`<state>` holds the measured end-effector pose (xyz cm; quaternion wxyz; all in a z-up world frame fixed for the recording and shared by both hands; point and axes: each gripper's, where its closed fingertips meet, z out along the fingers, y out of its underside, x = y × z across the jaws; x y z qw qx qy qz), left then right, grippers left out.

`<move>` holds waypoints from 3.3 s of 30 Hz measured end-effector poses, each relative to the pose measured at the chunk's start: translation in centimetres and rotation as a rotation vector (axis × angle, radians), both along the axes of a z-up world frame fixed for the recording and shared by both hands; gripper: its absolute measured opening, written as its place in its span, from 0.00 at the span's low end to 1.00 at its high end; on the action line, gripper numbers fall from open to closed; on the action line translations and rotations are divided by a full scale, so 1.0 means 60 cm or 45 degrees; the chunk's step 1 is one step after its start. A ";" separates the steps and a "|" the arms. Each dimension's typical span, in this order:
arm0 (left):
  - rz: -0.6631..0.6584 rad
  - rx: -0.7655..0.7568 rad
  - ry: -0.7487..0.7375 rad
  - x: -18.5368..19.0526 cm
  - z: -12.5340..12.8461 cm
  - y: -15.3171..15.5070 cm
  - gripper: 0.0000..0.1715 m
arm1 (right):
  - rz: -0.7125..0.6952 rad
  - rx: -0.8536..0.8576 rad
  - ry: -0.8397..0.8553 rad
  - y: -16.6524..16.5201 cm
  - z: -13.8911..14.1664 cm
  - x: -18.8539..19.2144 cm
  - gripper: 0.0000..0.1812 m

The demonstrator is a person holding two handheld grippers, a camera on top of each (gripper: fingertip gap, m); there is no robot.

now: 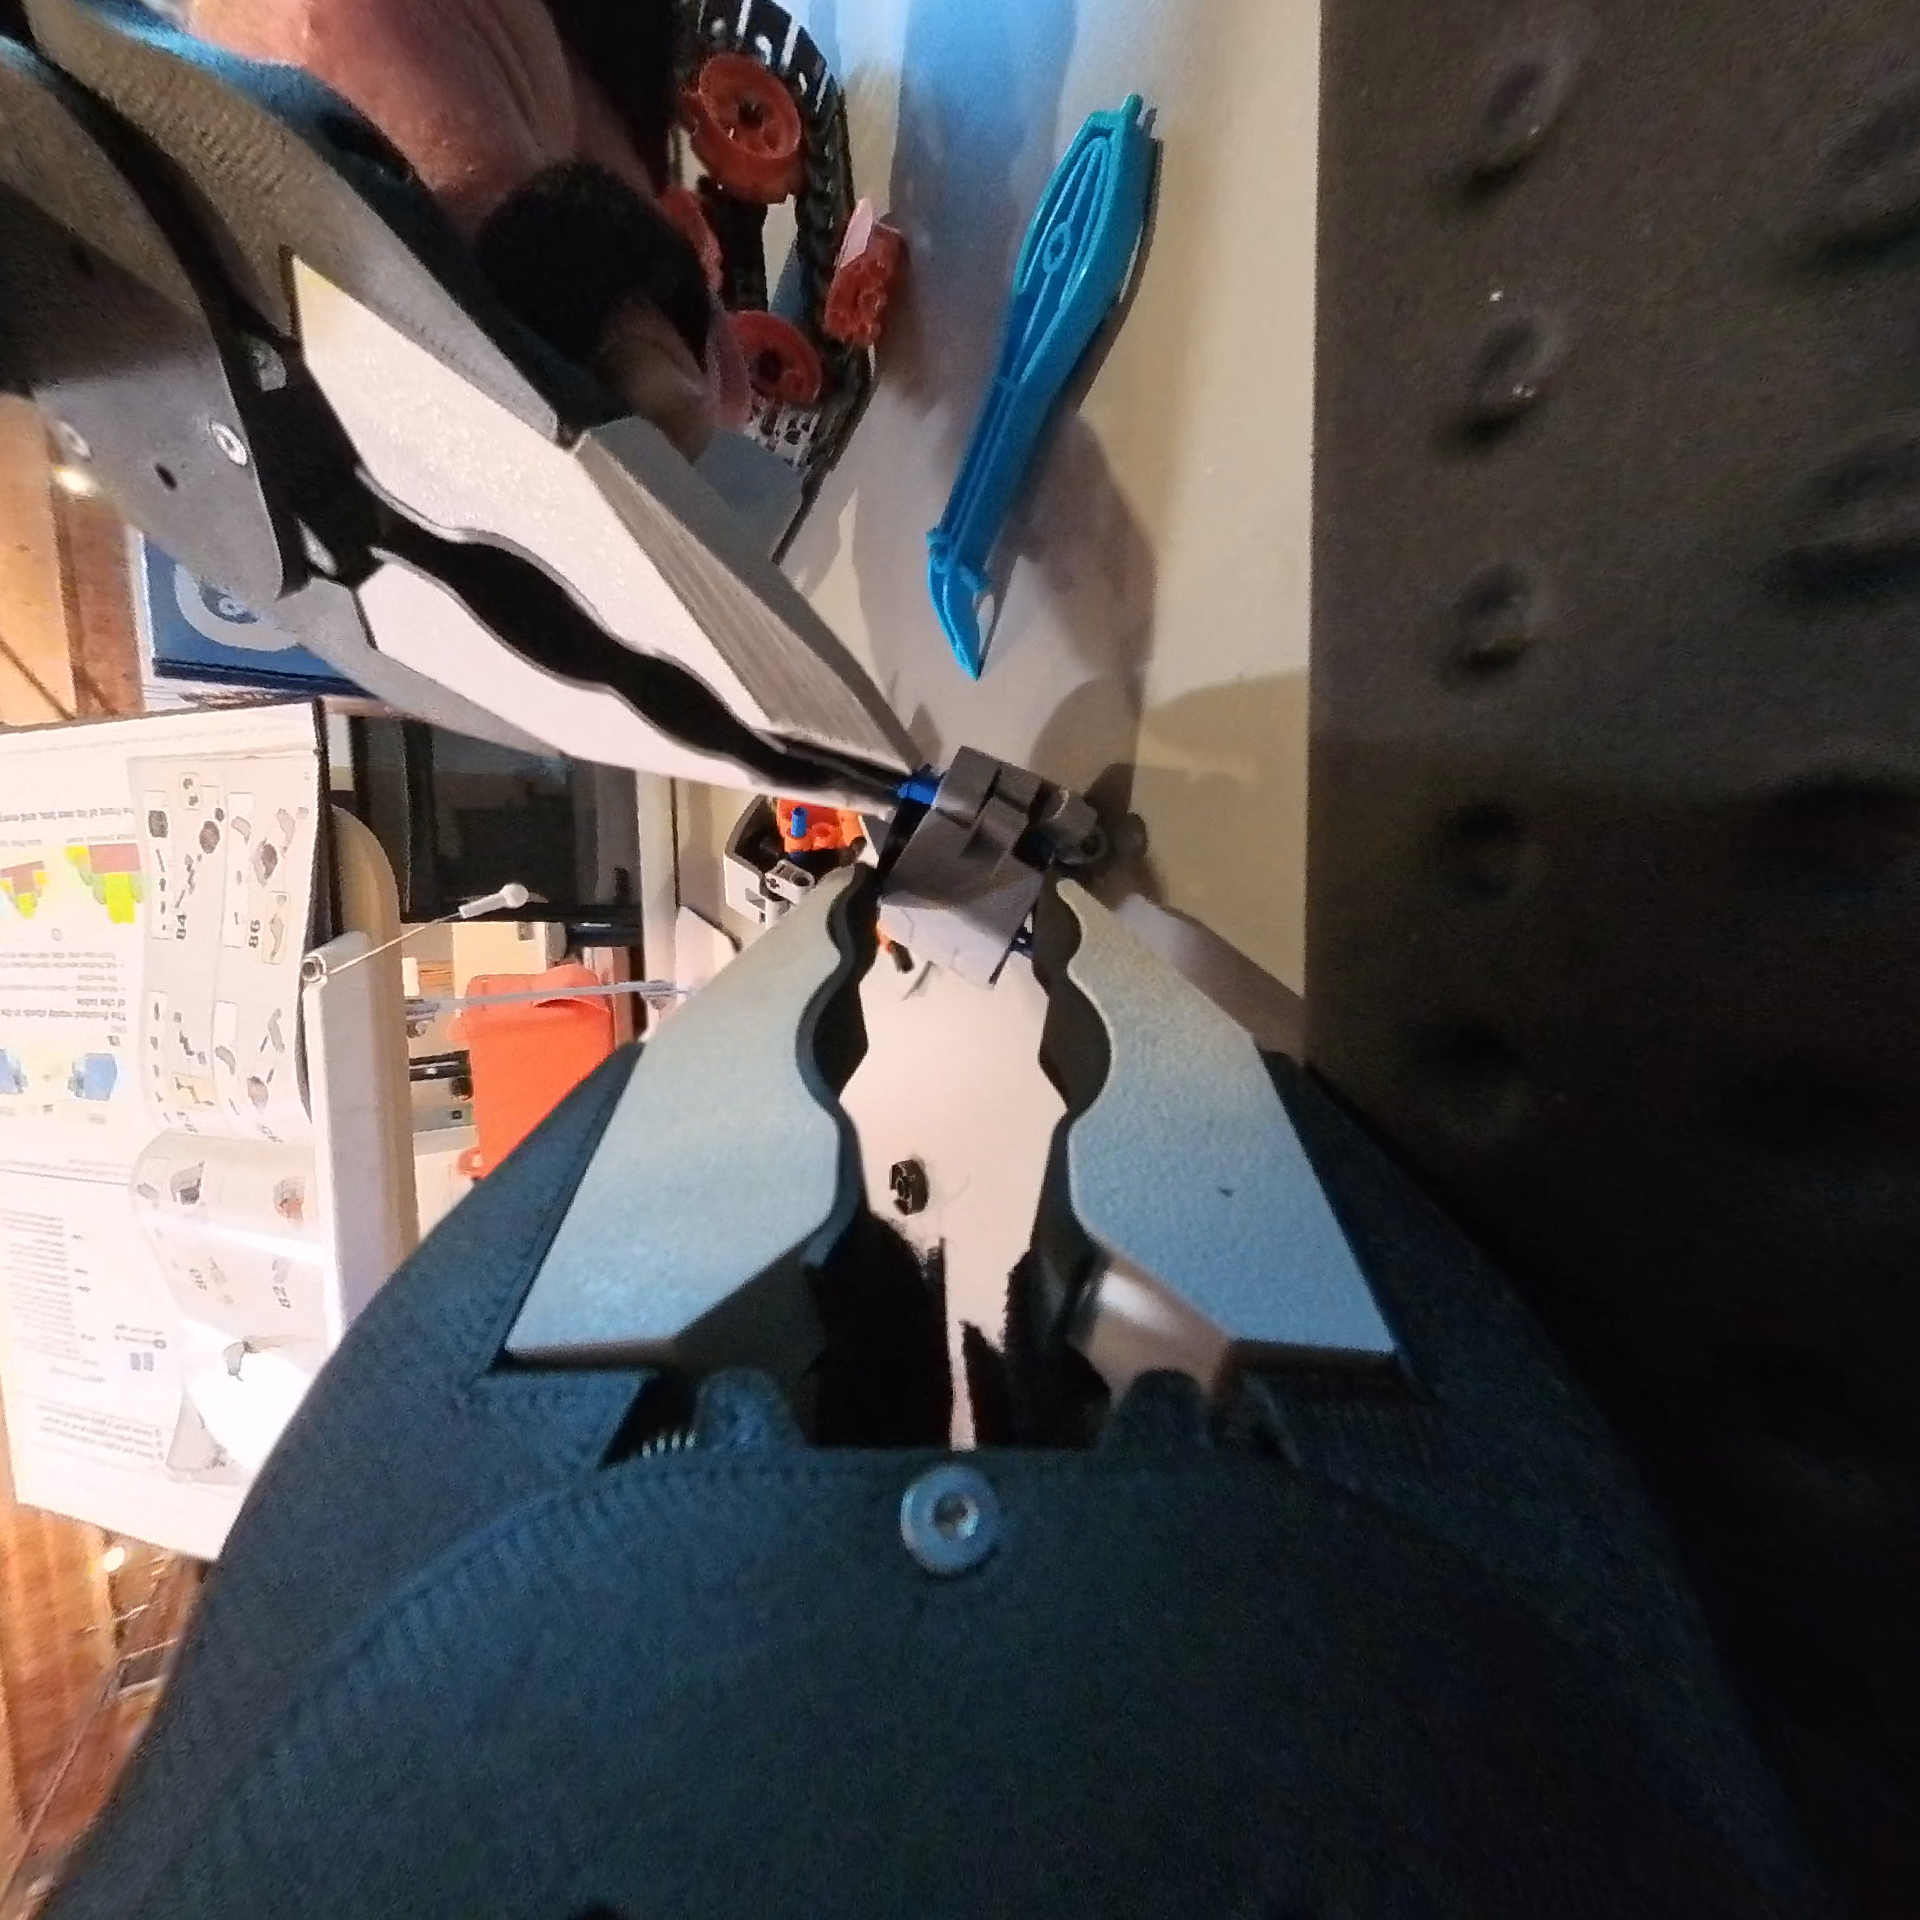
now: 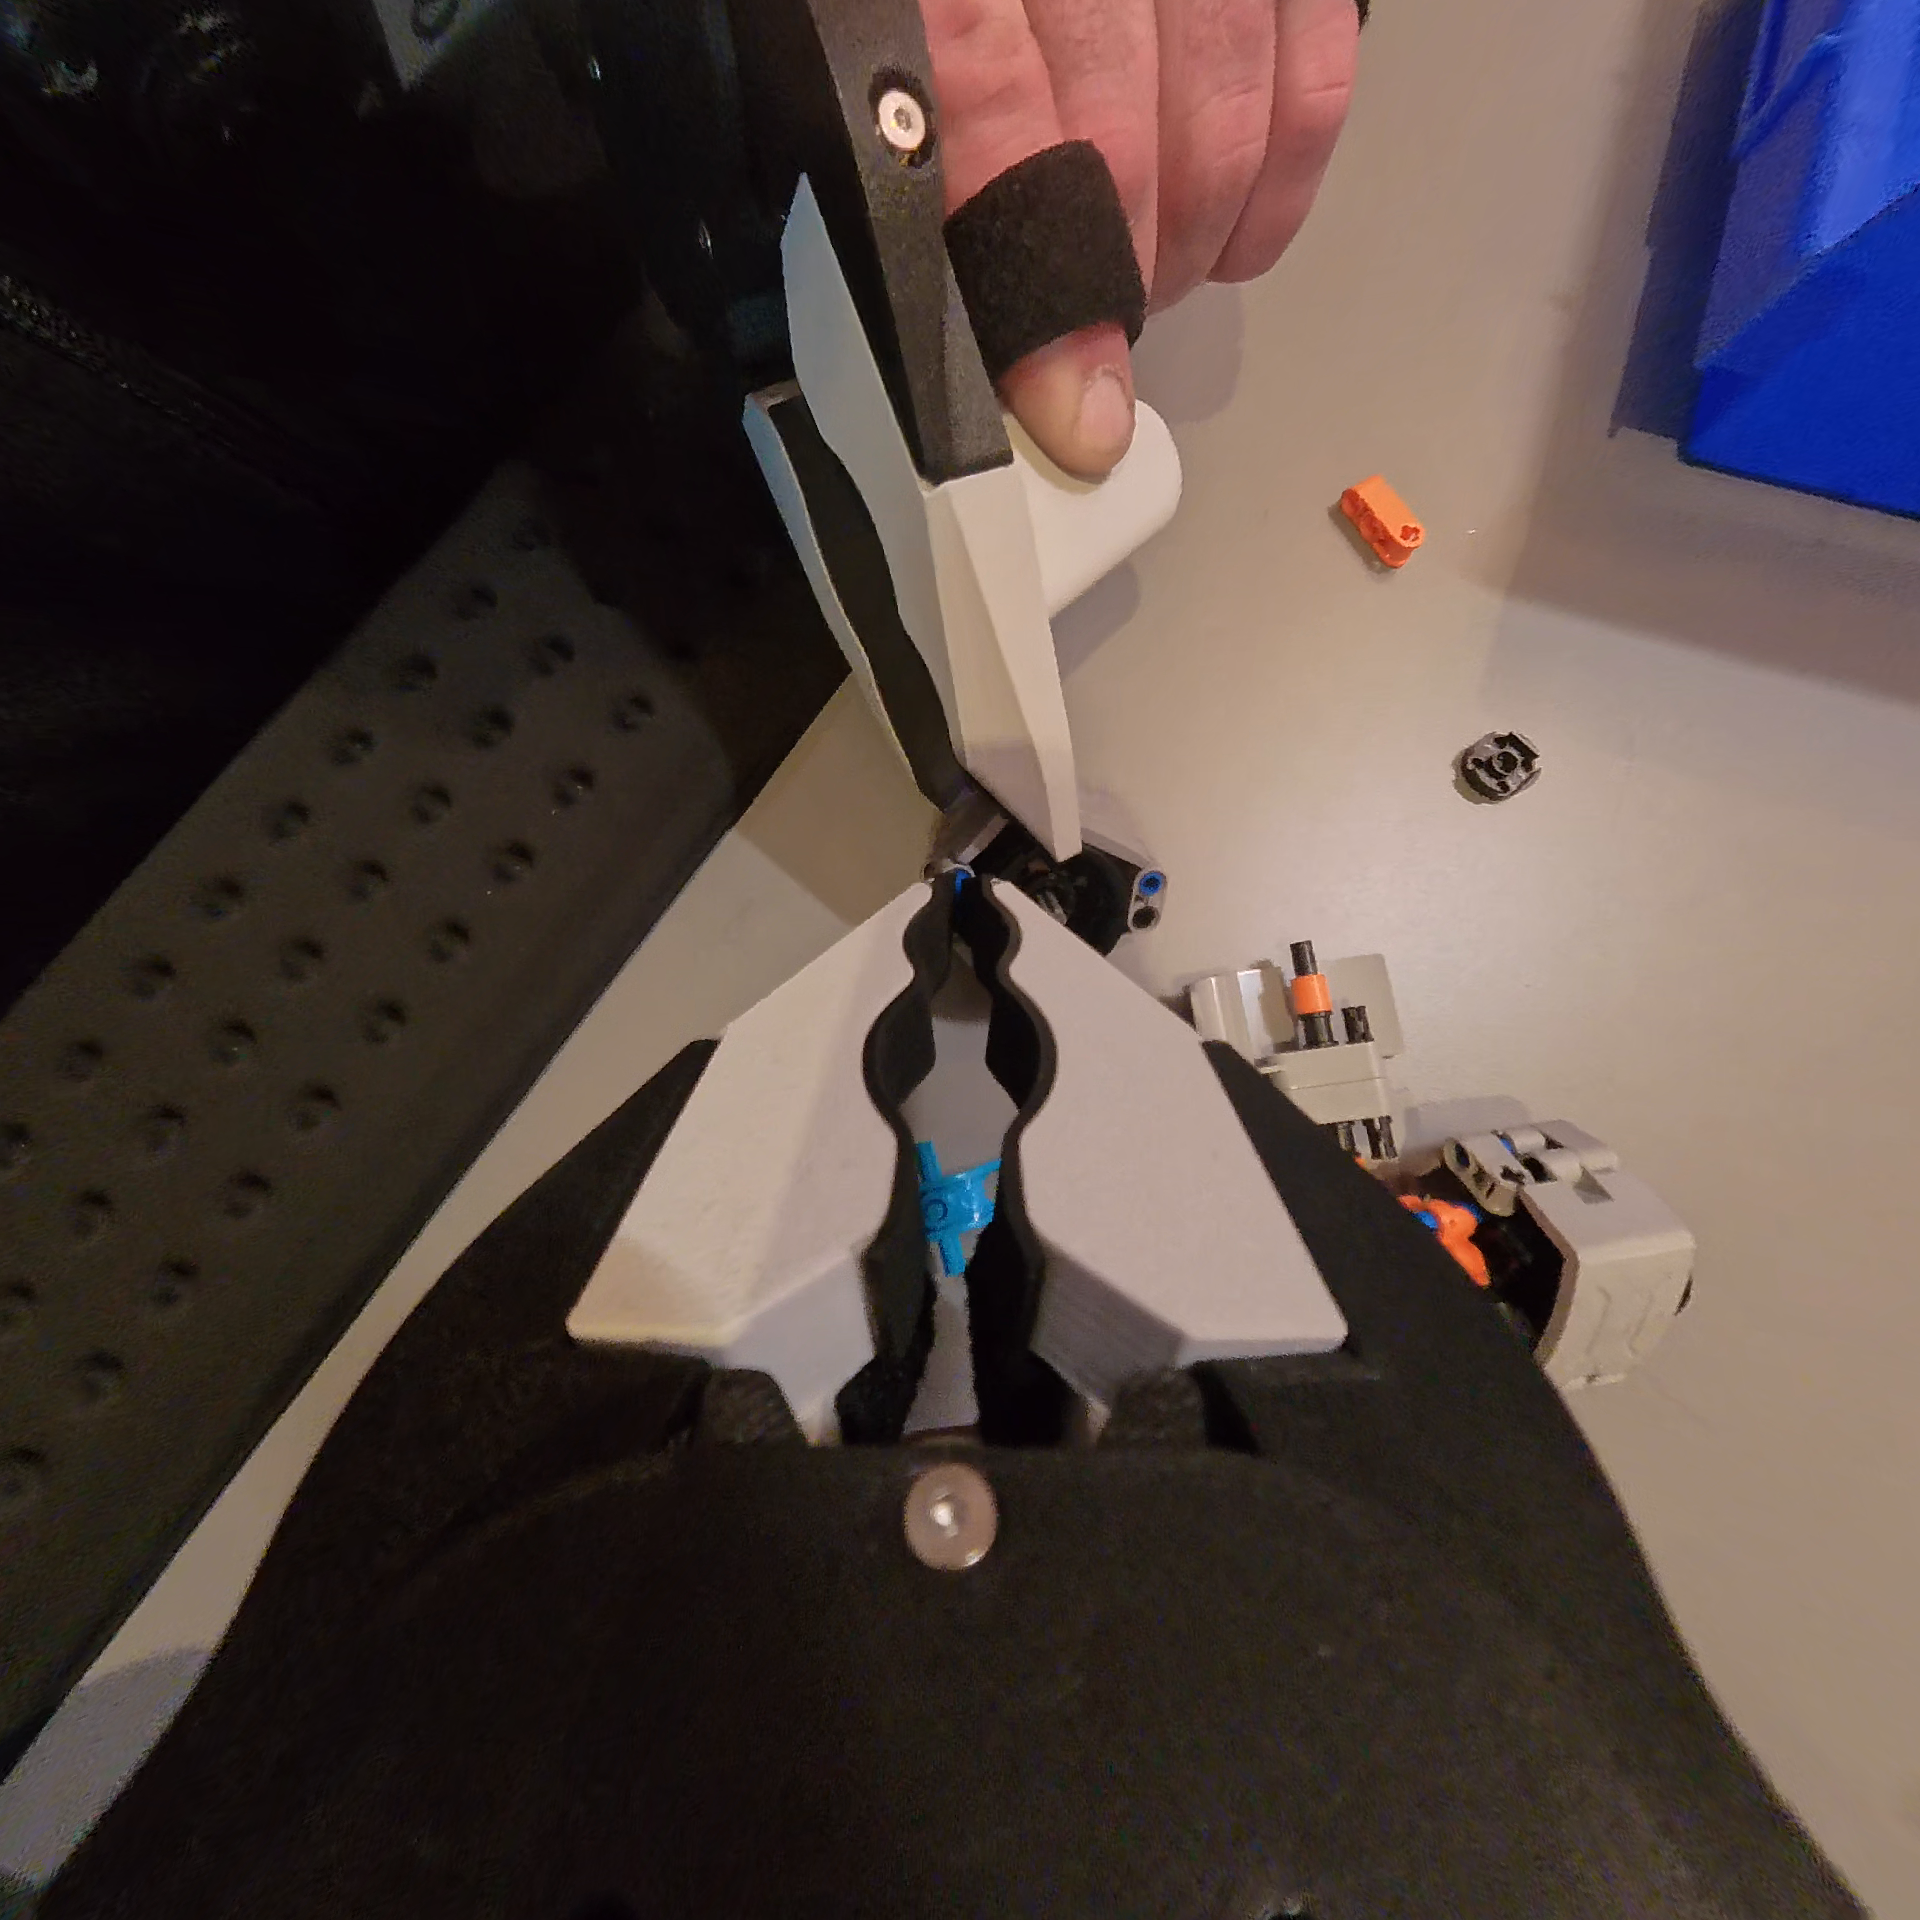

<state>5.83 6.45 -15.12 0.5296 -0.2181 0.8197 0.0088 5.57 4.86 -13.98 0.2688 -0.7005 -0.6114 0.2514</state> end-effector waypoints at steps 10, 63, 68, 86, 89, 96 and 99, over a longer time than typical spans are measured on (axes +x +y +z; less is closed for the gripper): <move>0.079 -0.509 -0.028 0.008 0.033 0.023 0.16 | -0.198 0.150 0.035 0.024 0.049 0.008 0.21; 0.109 -1.058 0.128 0.009 0.007 0.017 0.16 | -0.531 0.430 0.018 0.047 -0.014 -0.008 0.28; 0.106 -1.102 0.135 0.008 0.008 0.016 0.16 | -0.543 0.372 0.087 0.047 -0.009 -0.001 0.23; 0.096 -1.077 0.134 0.008 0.006 0.014 0.16 | -0.537 0.256 0.192 0.043 0.001 0.006 0.19; 0.104 -1.097 0.132 0.009 0.005 0.016 0.16 | -0.543 0.242 0.202 0.045 0.000 0.007 0.19; 0.003 -1.180 0.139 -0.001 0.019 0.004 0.17 | -0.490 0.238 0.173 0.041 -0.002 0.010 0.20; 0.009 -1.165 0.133 0.000 0.018 0.007 0.15 | -0.481 0.249 0.169 0.040 -0.002 0.007 0.20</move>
